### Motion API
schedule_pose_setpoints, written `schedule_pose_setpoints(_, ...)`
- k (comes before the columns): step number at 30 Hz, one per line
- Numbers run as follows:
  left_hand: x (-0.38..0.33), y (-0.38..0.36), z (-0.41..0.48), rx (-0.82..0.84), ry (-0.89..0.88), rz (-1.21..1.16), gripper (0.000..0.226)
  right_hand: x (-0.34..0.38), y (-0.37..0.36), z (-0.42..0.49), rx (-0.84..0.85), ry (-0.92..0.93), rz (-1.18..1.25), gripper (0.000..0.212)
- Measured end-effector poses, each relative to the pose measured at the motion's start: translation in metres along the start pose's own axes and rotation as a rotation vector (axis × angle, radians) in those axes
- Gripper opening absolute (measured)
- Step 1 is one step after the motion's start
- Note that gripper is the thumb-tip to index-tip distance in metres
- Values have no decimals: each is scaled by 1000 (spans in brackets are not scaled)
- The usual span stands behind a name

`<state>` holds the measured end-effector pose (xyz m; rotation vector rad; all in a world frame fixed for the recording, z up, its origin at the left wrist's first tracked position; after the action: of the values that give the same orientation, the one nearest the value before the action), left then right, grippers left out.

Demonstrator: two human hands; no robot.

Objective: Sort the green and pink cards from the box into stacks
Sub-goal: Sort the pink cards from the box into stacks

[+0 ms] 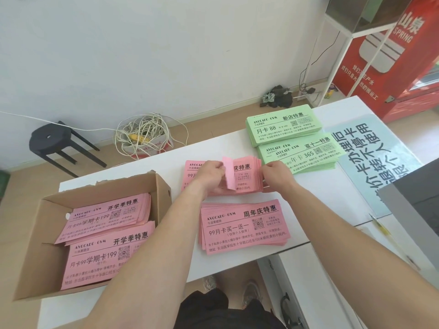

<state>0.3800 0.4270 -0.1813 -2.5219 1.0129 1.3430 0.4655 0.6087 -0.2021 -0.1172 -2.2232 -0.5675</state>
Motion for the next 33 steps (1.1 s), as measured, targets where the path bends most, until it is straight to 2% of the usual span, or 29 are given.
schedule_pose_setpoints(4, 1, -2, -2, 45, 78, -87, 32, 0, 0, 1, -30, -34, 100, 51)
schedule_pose_setpoints(7, 1, -1, -1, 32, 89, -97, 28, 8, -9, 1, -33, -33, 51, 63)
schedule_pose_setpoints(9, 3, 0, 1, 24, 92, -83, 32, 13, -15, 1, -51, -19, -67, 61)
schedule_pose_setpoints(13, 3, 2, 1, 35, 87, -42, 27, 20, -22, 0, -68, -12, -147, 31)
schedule_pose_setpoints(15, 1, 9, 0, 24, 40, 23, 27, 23, -22, 0, -60, 8, -92, 34)
schedule_pose_setpoints(17, -5, 27, -1, -97, -97, 237, 34, 28, -22, 1, -36, 53, -61, 41)
schedule_pose_setpoints(19, -15, 50, -2, -279, -253, 623, 52, 31, -21, 4, 5, 113, -71, 42)
schedule_pose_setpoints(20, -20, 57, -3, -319, -297, 774, 64, 32, -20, 5, 21, 149, -76, 41)
schedule_pose_setpoints(23, -21, 63, 6, -174, -259, 1013, 94, 29, -14, 7, 56, 237, -50, 38)
schedule_pose_setpoints(25, -12, 64, 14, -52, -168, 1072, 101, 25, -12, 6, 79, 282, -25, 36)
schedule_pose_setpoints(27, -8, 68, 19, -12, -130, 1094, 93, 23, -12, 5, 101, 324, -6, 37)
schedule_pose_setpoints(30, -24, 73, 17, -42, -248, 1140, 54, 26, -10, 4, 114, 360, 40, 37)
schedule_pose_setpoints(33, -43, 86, 12, -227, -325, 1087, 46, 39, -6, 7, 117, 378, 122, 36)
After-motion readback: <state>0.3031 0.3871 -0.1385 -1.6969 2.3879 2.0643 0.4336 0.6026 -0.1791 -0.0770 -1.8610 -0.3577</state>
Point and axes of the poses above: each hand's wrist, its own z-axis towards the middle knuckle, its own y-axis out of the back of the hand, x = y × z, the point moved 6 cm from there along z, towards the middle knuckle, and after that the axes turned 1 degree about x, right-handed, at the moved point
